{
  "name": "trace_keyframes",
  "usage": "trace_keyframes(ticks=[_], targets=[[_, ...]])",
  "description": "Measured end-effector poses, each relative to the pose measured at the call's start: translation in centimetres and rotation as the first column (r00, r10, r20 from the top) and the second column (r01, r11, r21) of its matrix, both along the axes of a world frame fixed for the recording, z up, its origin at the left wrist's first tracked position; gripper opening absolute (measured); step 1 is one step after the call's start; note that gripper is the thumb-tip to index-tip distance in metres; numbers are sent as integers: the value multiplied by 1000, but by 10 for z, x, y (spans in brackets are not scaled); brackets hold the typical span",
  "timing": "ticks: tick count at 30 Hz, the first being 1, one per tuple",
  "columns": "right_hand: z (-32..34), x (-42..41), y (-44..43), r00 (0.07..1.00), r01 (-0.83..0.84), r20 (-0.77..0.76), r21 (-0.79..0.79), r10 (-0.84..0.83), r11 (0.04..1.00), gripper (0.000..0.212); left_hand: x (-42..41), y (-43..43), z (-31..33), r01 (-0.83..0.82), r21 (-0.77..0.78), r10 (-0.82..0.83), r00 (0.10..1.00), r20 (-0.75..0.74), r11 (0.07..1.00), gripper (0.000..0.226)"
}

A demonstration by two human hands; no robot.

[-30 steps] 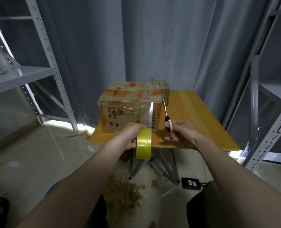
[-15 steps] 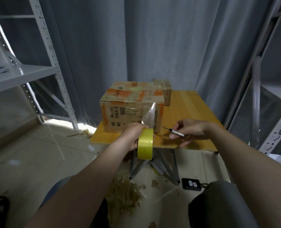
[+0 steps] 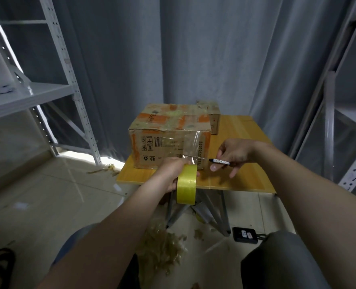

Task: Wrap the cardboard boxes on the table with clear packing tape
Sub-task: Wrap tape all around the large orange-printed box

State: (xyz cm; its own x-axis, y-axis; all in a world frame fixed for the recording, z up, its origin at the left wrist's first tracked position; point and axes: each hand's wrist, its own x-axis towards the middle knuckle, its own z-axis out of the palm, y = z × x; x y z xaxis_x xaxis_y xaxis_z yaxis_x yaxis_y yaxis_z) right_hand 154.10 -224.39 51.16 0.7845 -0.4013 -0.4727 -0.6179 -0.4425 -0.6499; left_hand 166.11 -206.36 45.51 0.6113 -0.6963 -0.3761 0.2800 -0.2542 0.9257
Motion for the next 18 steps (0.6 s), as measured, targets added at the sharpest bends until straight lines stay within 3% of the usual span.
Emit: trace_keyframes(ticks=[8,11,13,15,18], targets=[[-5,0,3,998,-37,-63,-163,27,986,44,-1,2,-6,49,52,-50,999,4,997,21],[-22,-3,8,999,-38,-15,-246,35,969,42,-2,7,-13,65,91,-67,998,20,994,26],[-37,-10,7,993,3,114,-320,36,947,37,-2,12,-13,80,111,-83,996,31,991,27],[-49,-20,5,940,116,341,-380,23,918,30,-1,15,-11,113,112,-116,993,20,987,24],[-57,-31,12,679,422,709,-161,-193,892,27,-2,17,-5,165,126,-171,984,42,978,26]])
